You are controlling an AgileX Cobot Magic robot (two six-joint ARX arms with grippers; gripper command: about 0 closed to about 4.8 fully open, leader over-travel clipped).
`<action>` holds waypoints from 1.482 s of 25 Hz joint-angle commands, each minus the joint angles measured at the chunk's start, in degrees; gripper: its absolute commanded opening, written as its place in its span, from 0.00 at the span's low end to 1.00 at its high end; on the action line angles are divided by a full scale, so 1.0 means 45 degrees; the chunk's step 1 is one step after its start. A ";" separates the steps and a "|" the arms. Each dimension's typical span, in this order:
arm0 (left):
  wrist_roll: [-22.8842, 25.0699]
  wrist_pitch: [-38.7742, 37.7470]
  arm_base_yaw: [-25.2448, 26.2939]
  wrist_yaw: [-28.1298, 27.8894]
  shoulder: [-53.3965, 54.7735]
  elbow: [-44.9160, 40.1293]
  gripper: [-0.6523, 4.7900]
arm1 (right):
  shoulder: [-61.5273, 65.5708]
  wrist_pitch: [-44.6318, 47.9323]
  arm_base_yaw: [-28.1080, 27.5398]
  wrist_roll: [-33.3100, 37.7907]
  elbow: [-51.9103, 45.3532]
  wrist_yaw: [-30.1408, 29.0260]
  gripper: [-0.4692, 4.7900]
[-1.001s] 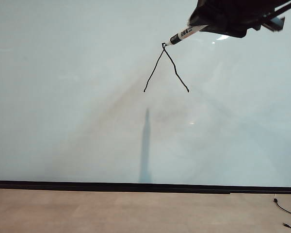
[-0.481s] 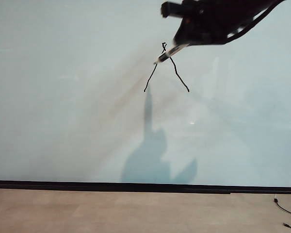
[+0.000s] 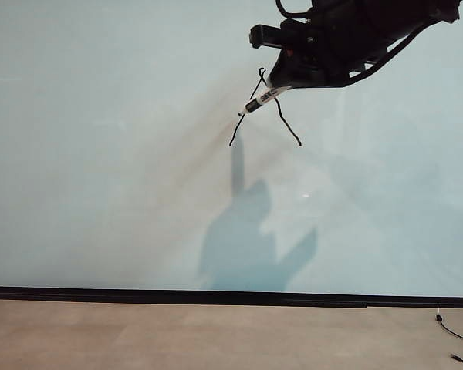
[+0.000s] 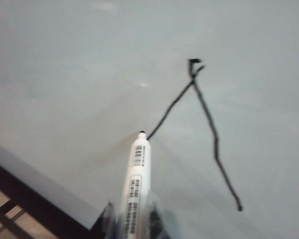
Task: Pick up the pen on the shelf to the right of the whiteboard and write the letter A.
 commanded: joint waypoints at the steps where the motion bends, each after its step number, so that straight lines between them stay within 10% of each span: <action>1: 0.0058 0.0107 0.0000 0.0005 0.0005 0.0029 0.11 | -0.0058 0.0437 0.0005 0.0063 0.0073 0.0374 0.08; 37: 0.0058 0.0107 0.0000 0.0005 0.0005 0.0029 0.11 | -0.1292 -0.1598 0.0015 0.0238 0.0000 0.3249 0.08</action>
